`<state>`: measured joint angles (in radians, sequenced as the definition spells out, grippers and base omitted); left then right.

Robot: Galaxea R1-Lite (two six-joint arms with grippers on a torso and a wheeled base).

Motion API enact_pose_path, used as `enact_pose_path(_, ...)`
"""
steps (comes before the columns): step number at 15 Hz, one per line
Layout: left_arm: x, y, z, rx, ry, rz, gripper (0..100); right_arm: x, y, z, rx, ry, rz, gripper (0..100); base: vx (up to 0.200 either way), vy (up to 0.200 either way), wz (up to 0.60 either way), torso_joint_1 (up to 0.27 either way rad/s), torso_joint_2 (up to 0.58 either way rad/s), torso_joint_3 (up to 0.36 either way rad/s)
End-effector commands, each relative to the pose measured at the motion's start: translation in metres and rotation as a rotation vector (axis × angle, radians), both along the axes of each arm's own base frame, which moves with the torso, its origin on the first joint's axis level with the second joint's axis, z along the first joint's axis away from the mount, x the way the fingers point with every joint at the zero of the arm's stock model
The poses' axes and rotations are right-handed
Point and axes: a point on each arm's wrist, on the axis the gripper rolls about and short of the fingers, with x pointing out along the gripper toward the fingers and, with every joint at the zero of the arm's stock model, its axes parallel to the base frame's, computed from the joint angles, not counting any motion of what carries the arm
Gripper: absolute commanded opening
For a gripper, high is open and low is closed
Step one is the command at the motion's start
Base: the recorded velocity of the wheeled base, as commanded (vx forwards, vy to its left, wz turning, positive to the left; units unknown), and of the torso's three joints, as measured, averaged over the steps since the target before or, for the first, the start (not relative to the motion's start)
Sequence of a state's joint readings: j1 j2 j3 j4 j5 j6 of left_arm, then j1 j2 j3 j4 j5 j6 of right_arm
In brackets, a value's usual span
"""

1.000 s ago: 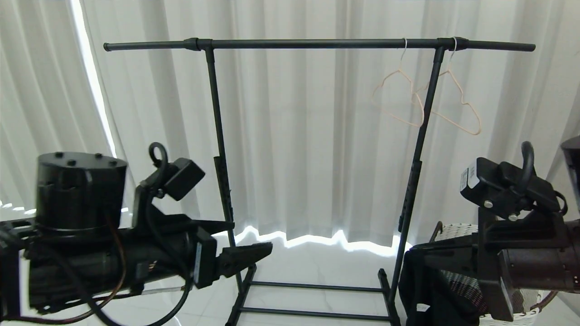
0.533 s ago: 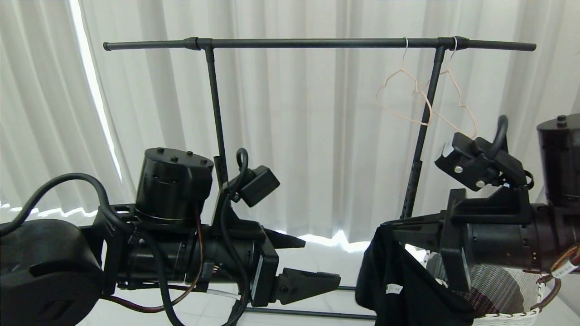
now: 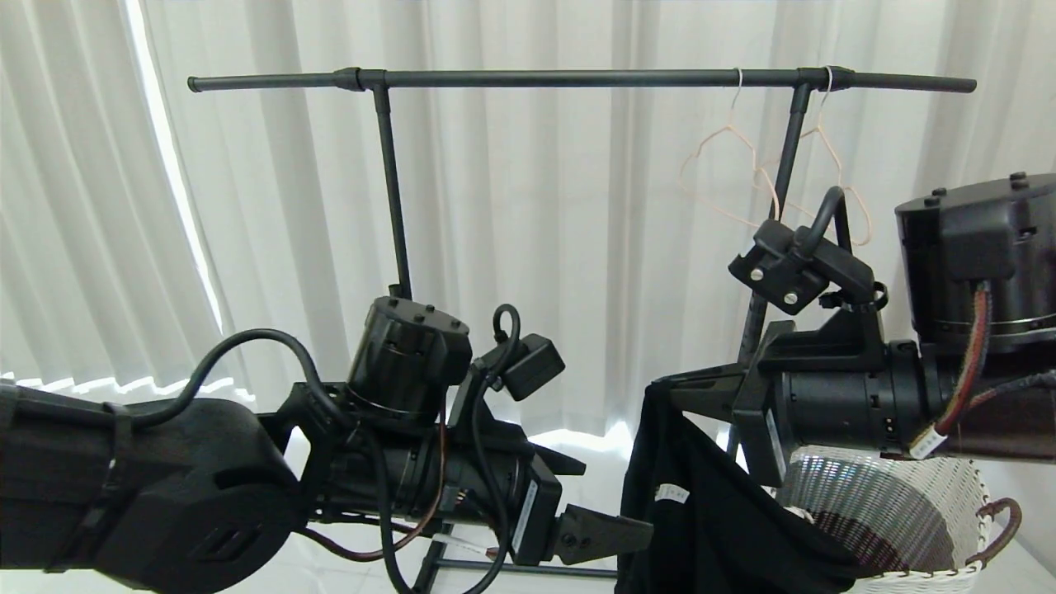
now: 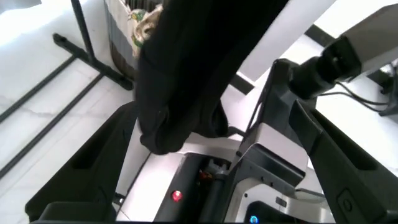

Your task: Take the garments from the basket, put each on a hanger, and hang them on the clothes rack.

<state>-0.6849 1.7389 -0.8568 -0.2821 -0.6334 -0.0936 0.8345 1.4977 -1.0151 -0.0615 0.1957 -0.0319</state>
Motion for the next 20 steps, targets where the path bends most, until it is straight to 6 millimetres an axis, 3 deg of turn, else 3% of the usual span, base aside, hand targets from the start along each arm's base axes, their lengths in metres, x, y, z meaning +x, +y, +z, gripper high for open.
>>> enact_pose_path(1, 0.020, -0.012, -0.021, 0.068, 0.022, 0.069, 100, 0.005, 0.006, -0.001, -0.004, 0.004, 0.002, 0, 0.000, 0.000, 0.00, 0.000, 0.00, 0.000)
enact_pose_path(3, 0.033, -0.018, -0.042, 0.165, 0.011, 0.173, 100, 0.007, 0.008, 0.001, 0.001, -0.003, -0.001, 0, 0.000, 0.000, 0.00, 0.000, 0.00, 0.000)
enact_pose_path(8, 0.034, -0.021, -0.070, 0.252, 0.055, 0.202, 100, 0.007, 0.008, 0.002, -0.005, -0.008, -0.049, 0, 0.000, 0.000, 0.00, 0.000, 0.00, 0.000)
enact_pose_path(13, -0.001, 0.003, -0.035, 0.132, 0.057, 0.086, 100, 0.011, 0.012, 0.000, 0.013, -0.002, -0.108, 0, 0.000, 0.000, 0.00, 0.000, 0.00, 0.000)
enact_pose_path(15, -0.005, 0.003, -0.019, 0.049, 0.038, 0.009, 100, 0.009, 0.012, 0.000, 0.015, -0.005, -0.104, 0, 0.000, 0.000, 0.00, 0.000, 0.00, 0.000)
enact_pose_path(20, 0.028, -0.022, -0.045, 0.072, -0.063, 0.126, 100, 0.004, 0.014, 0.002, 0.017, -0.015, -0.099, 0, 0.000, 0.000, 0.00, 0.000, 0.00, 0.000)
